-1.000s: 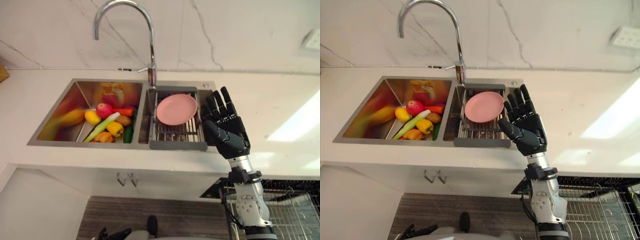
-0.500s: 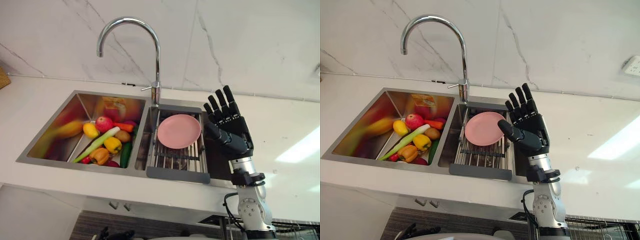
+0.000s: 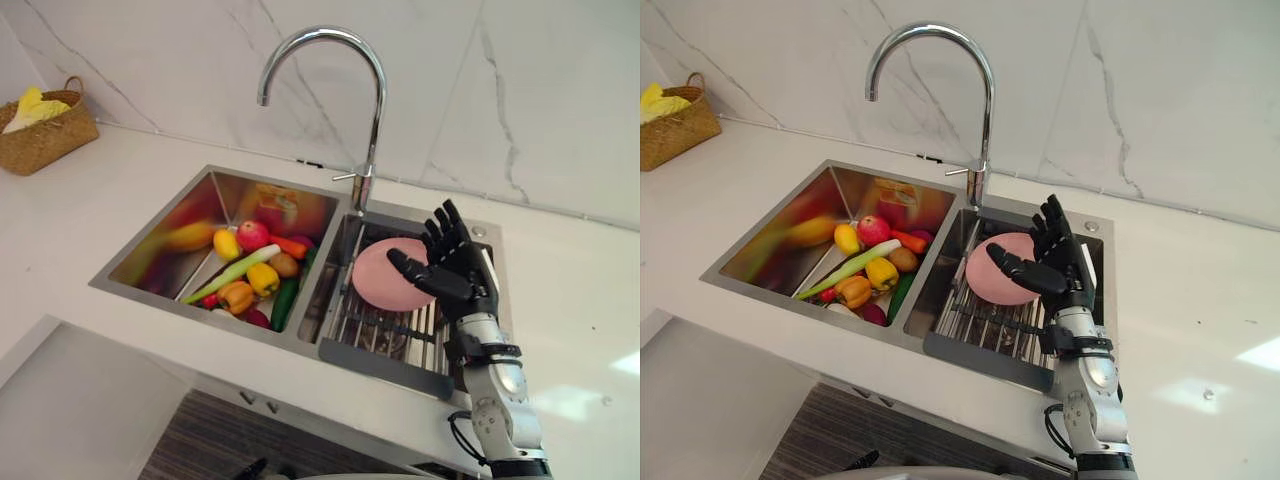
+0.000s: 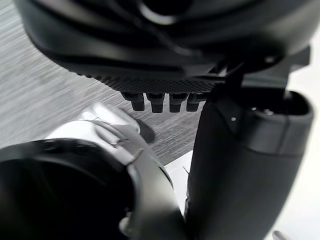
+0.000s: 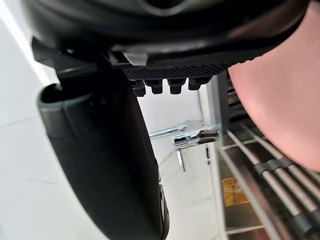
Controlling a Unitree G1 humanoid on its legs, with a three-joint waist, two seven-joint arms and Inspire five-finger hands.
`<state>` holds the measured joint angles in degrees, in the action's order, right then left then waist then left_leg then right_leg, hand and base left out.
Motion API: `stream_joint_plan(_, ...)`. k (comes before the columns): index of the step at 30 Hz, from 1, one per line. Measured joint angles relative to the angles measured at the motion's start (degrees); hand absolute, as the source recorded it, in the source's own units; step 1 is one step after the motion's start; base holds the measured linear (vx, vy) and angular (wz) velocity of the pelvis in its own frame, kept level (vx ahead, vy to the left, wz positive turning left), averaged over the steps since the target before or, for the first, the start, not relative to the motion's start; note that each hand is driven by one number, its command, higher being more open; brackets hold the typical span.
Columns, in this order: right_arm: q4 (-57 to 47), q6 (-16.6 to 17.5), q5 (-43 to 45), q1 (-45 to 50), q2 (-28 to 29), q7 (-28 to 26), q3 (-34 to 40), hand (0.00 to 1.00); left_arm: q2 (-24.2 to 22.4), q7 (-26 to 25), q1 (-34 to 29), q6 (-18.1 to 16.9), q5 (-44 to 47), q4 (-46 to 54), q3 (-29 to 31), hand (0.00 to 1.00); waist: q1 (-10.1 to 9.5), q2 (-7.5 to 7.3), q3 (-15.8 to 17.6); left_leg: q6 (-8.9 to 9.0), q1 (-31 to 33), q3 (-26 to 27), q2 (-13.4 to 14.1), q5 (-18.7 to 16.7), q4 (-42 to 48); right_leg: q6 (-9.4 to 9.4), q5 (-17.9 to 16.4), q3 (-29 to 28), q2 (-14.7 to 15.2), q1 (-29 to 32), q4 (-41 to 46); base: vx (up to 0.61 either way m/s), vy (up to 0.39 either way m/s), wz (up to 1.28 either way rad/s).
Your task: Walk over to the sink, pick up the cup, carry it to the dishwasher, place the cup inside the dishwasher, then close the dishwasher door
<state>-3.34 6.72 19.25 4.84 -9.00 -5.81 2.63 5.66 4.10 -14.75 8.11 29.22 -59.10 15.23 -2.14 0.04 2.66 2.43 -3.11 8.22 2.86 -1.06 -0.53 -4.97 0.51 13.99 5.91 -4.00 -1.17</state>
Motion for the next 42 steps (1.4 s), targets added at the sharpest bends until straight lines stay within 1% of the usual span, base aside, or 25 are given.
stream_joint_plan(1,0.18,0.00,-1.54,0.00,-0.18,0.34,-0.31,1.00,-0.09,-0.07,-0.01,0.13,-0.08,-0.03,0.36,1.00,0.07,0.07,-0.04,0.08,-0.10,0.18,0.05,0.01,-0.06,-0.01,0.00,-0.03,-0.05,0.00,0.00,-0.02,-0.024,-0.08)
stream_joint_plan(3,0.31,0.00,-7.14,-0.01,-1.60,1.05,-1.89,1.00,-0.25,-0.24,-0.01,0.44,-1.99,-0.20,1.20,1.00,0.79,0.39,-0.27,0.37,-0.65,0.37,0.12,-0.05,-0.09,-0.04,0.02,-0.20,-0.12,-0.38,0.02,-0.03,-0.010,-0.06)
stream_joint_plan(5,0.30,0.02,-9.71,-0.06,-2.77,1.05,-2.31,1.00,-0.21,-0.16,-0.02,0.48,-2.32,-0.23,1.20,1.00,1.41,0.40,-0.30,0.46,-1.10,0.49,0.12,-0.08,-0.07,-0.09,0.05,-0.39,-0.12,-0.74,0.05,-0.05,0.003,-0.04)
stream_joint_plan(8,-0.02,0.08,-13.60,-0.31,-5.20,0.74,-2.37,1.00,-0.22,0.44,-0.04,0.35,-2.42,-0.28,1.12,1.00,1.61,0.34,-0.36,0.54,-1.51,1.05,0.17,-0.14,0.03,-0.11,0.21,-0.87,-0.13,-0.86,0.08,-0.09,0.004,-0.08)
stream_joint_plan(14,-2.95,0.51,-17.78,-0.31,-9.25,-1.31,-0.51,1.00,-0.02,1.05,-0.12,-0.07,-3.80,-0.25,0.60,1.00,1.89,0.40,-0.37,0.51,-2.02,2.63,0.49,0.12,-0.52,0.26,0.48,-1.27,-0.35,-0.67,-0.02,-0.05,-0.006,-0.07)
stream_joint_plan(19,-4.49,2.59,-24.19,-0.30,-11.68,-3.34,1.11,1.00,0.18,1.51,-0.03,-0.41,-6.25,-0.07,-0.10,1.00,2.45,0.50,-0.38,0.52,-2.60,4.84,1.05,0.21,-1.20,0.47,0.82,-3.25,-1.06,-0.15,-0.27,0.01,-0.016,-0.19)
stream_joint_plan(23,-4.48,2.71,-28.61,-0.05,-13.10,-4.50,1.77,1.00,0.76,2.20,0.33,-0.42,-6.91,-0.07,-2.17,1.00,3.31,0.89,-0.15,0.55,-3.01,6.38,1.10,0.17,-1.36,0.30,0.95,-4.59,-1.17,0.12,-0.37,0.02,-0.002,-0.19)
stream_joint_plan(27,-4.46,2.72,-31.68,0.19,-14.09,-4.41,2.17,1.00,0.85,2.21,0.37,-0.41,-7.94,-0.07,-2.35,1.00,3.79,0.96,-0.10,0.58,-3.04,6.53,1.11,0.14,-1.34,0.27,0.97,-4.69,-1.18,0.17,-0.36,0.00,0.000,-0.02)
stream_joint_plan(32,-3.95,2.71,-36.87,0.19,-14.61,-3.54,2.15,1.00,1.18,2.20,0.38,-0.41,-7.94,0.14,-3.62,1.00,3.67,1.02,-0.06,0.58,-3.07,6.41,1.13,0.14,-1.33,0.30,0.94,-4.45,-1.13,0.22,-0.22,-0.05,-0.010,0.02)
stream_joint_plan(34,-3.22,2.71,-39.25,0.19,-14.62,-2.37,2.14,1.00,1.27,2.19,0.38,-0.39,-8.04,0.15,-4.00,1.00,3.48,1.06,0.02,0.57,-3.06,6.29,1.12,0.15,-1.37,0.41,0.81,-4.18,-1.08,0.20,-0.17,-0.04,-0.010,0.05)
stream_joint_plan(37,-0.98,2.58,-41.16,0.18,-14.62,-0.89,2.12,1.00,1.27,2.18,0.43,-0.29,-8.48,0.25,-4.07,1.00,3.18,1.08,0.03,0.56,-3.00,5.87,1.12,0.27,-1.66,0.44,0.71,-3.51,-1.03,0.11,-0.16,-0.01,-0.015,0.08)
stream_joint_plan(42,2.33,2.38,-42.44,0.12,-14.61,-0.27,1.50,1.00,1.27,2.18,0.44,-0.15,-9.02,0.64,-4.05,1.00,3.05,1.04,0.06,0.51,-3.03,4.84,1.00,0.84,-2.66,0.29,0.61,-1.68,-0.96,-0.13,-0.01,0.02,-0.013,0.11)
